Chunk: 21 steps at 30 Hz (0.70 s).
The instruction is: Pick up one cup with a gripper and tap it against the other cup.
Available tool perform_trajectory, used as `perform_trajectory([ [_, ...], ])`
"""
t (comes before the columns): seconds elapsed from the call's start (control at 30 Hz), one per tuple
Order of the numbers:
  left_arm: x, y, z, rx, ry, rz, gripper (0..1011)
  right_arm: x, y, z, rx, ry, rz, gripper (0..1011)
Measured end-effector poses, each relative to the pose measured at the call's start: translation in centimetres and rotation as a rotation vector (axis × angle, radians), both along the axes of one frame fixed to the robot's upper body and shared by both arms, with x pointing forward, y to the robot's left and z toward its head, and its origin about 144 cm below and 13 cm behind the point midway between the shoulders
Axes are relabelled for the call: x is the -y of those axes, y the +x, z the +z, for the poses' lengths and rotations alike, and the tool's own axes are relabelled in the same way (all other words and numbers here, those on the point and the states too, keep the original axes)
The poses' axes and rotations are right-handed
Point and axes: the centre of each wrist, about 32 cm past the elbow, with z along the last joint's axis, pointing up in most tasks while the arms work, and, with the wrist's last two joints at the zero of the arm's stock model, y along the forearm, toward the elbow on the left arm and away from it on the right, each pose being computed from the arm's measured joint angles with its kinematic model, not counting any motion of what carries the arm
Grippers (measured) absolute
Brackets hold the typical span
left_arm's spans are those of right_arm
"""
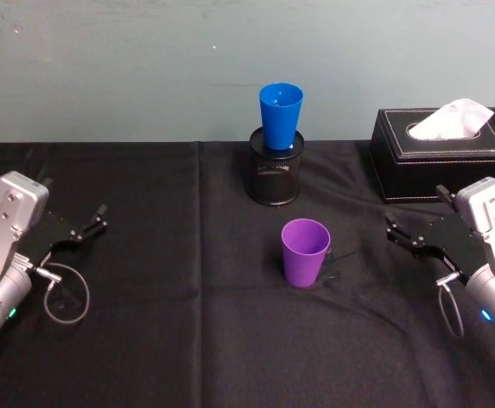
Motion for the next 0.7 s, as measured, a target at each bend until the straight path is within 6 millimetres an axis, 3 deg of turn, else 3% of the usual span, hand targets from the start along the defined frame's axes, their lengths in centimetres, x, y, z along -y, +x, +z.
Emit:
perform_trajectory([
  [0.7,0.0,0.0,0.0,0.0,0.0,0.0,1000,0.0,0.0,0.0,0.0,0.0,0.0,1003],
])
